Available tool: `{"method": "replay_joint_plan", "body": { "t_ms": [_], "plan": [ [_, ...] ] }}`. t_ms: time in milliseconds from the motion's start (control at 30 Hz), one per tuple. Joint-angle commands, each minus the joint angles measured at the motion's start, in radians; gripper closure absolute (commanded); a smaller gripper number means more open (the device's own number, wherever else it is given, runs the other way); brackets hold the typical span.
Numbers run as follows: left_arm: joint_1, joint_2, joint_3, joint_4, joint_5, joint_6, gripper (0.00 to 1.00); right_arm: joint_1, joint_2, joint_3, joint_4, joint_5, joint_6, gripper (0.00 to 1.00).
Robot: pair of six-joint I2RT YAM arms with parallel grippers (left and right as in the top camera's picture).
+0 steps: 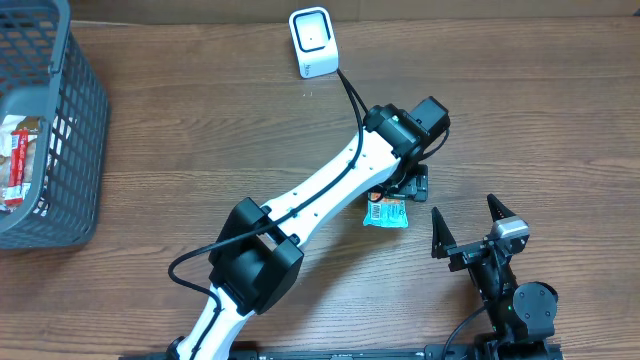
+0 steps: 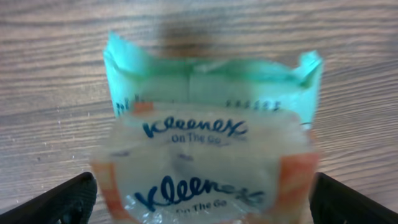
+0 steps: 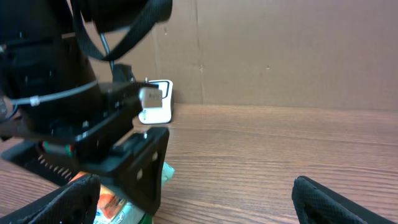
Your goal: Scan the item barcode
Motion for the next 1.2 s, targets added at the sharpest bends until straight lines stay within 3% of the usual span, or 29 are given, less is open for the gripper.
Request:
{"method": "replay_joint_plan", "body": {
  "t_ms": [0,333,367,500,767,833,933,1167],
  "plan": [
    [0.01,-0.023,0.07,-0.008,0.008,0.039,0.0,-0.004,-0.008,-0.011,0.003,0.005,0.003,0.0],
    [0.015,-0.023,0.191,-0.086,0.0,0.057,0.03,-0.004,-0.008,-0.011,0.003,0.005,0.003,0.0],
    [0.016,-0.023,0.196,-0.092,0.0,0.058,0.07,-0.004,-0.008,-0.011,0.003,0.005,0.003,0.0],
    [0.017,-0.023,0.195,-0.1,0.029,0.111,0.47,-0.004,-0.008,-0.011,0.003,0.005,0.003,0.0],
    [0.014,-0.023,0.191,-0.103,0.08,0.145,0.5,-0.004,-0.008,-0.011,0.003,0.005,0.003,0.0],
    [0.013,-0.023,0.191,-0.103,0.078,0.125,0.53,-0.004,-0.008,-0.011,0.003,0.005,0.003,0.0],
    [0.008,-0.023,0.191,-0.097,0.063,0.106,0.68,-0.004,-0.008,-0.011,0.003,0.005,0.003,0.0],
    [-0.014,-0.023,0.192,-0.101,-0.018,0.075,0.7,-0.004,-0.008,-0.011,0.003,0.005,0.003,0.0]
  ]
}}
